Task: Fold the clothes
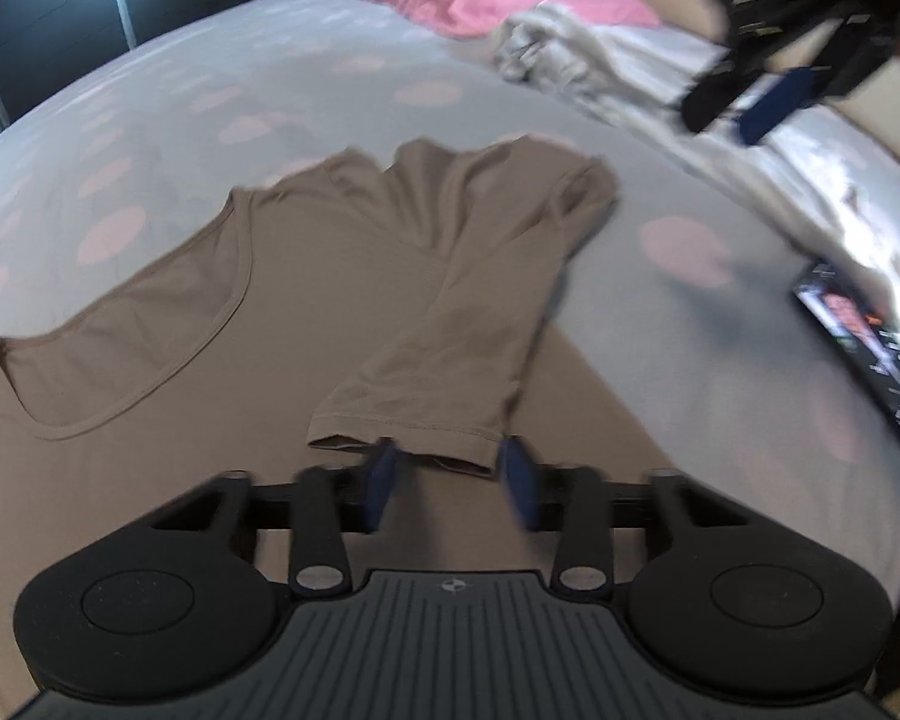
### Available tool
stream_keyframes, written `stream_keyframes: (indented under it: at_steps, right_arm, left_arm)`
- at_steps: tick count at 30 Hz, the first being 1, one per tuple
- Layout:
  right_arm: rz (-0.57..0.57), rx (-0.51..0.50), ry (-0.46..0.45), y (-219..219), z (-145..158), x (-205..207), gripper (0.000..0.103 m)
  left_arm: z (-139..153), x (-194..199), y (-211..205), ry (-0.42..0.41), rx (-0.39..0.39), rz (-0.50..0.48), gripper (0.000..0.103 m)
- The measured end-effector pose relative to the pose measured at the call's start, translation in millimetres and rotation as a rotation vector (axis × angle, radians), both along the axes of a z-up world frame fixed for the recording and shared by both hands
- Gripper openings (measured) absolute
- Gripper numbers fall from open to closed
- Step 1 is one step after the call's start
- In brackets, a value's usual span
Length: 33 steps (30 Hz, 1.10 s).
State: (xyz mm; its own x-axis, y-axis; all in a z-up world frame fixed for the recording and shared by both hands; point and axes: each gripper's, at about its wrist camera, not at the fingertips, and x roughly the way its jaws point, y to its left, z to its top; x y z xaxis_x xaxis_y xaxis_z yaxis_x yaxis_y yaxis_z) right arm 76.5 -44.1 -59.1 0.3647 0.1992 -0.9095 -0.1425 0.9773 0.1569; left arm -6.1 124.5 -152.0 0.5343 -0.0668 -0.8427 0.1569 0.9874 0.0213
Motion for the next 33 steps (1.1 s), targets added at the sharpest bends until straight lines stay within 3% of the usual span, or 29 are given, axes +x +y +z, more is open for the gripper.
stream_keyframes:
  at_steps: [3,10,17,24,28,33]
  right_arm:
    - [-0.007,-0.013,-0.005,-4.6,-1.9,2.6,0.048]
    - [0.005,-0.017,0.031,-5.4,-12.1,6.4,0.051]
    - [0.044,-0.014,0.043,4.5,-23.6,4.6,0.05]
    - [0.068,-0.03,0.048,11.8,-30.1,3.3,0.051]
    - [0.056,-0.01,0.079,10.6,-37.3,6.6,0.057]
    - [0.089,-0.006,0.065,21.3,-43.7,7.6,0.056]
  left_arm:
    - [4.4,8.2,12.7,0.014,-0.06,0.037,0.001]
    - [74.3,15.7,58.5,-0.138,-0.132,0.157,0.001]
    - [159.2,21.0,102.3,-0.327,-0.047,0.228,0.001]
    - [209.3,11.3,134.8,-0.443,0.03,0.29,0.0]
    - [203.2,-4.2,152.5,-0.401,0.094,0.305,0.0]
    - [160.3,-32.3,169.0,-0.294,0.167,0.283,0.001]
